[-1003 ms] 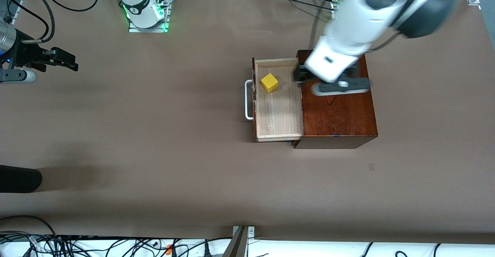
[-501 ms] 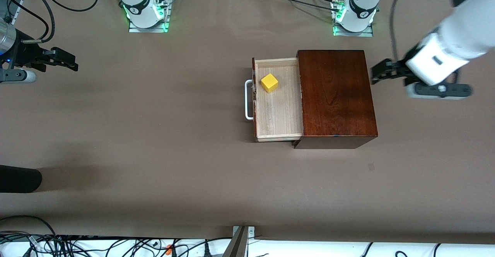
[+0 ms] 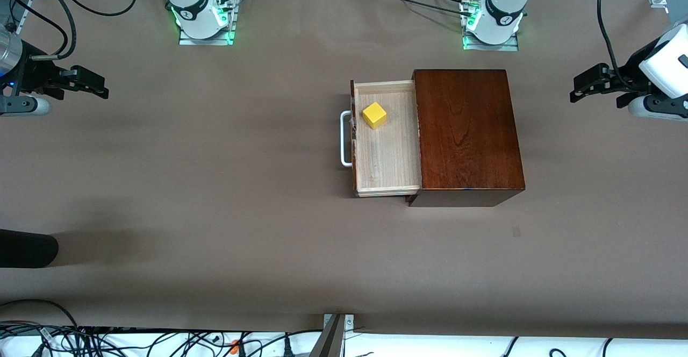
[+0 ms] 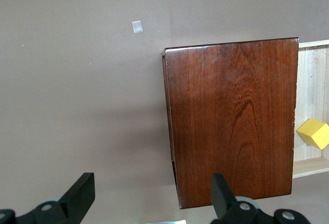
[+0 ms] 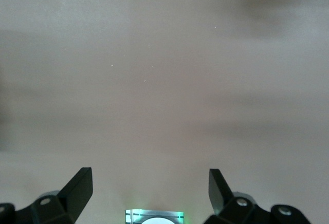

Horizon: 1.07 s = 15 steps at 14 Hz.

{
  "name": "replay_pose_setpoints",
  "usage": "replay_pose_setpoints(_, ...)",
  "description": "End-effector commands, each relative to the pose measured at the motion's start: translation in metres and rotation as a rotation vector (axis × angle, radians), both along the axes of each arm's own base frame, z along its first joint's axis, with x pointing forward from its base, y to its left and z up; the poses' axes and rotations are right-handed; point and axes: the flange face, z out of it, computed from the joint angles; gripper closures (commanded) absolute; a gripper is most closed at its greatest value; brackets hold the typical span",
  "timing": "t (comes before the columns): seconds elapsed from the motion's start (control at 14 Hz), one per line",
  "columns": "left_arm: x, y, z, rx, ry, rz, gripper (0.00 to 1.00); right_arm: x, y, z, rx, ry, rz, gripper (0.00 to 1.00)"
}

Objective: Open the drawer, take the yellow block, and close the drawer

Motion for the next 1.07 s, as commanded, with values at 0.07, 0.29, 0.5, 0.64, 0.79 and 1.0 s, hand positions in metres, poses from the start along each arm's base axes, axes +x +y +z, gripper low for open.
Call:
replay_pose_setpoints(0.07, -0.002, -0.004, -0.002, -0.006, -0.008, -0.015, 0.0, -0.001, -0.001, 0.007, 0.015, 0.002, 0.005, 0.0)
replay_pose_setpoints(0.29, 0.001, 0.0, 0.002, -0.002, -0.03, -0.008, 0.0, 0.0, 0.002, 0.005, 0.028, 0.004, -0.006, 0.0)
replay_pose_setpoints(0.5, 0.001, -0.004, 0.002, 0.051, -0.033, -0.026, 0.0, 0.002, 0.04, -0.017, 0.169, 0.09, 0.025, 0.0)
replay_pose_setpoints(0.64, 0.001, -0.005, 0.002, 0.057, -0.035, -0.029, 0.0, 0.006, 0.099, -0.041, 0.18, 0.138, 0.118, 0.0)
replay_pose_setpoints(0.79, 0.001, -0.005, 0.002, 0.057, -0.035, -0.029, 0.0, 0.006, 0.169, -0.059, 0.173, 0.141, 0.227, 0.0)
replay_pose_setpoints(1.0, 0.001, -0.005, 0.002, 0.057, -0.033, -0.029, 0.0, -0.002, 0.275, -0.071, 0.217, 0.159, 0.353, 0.0)
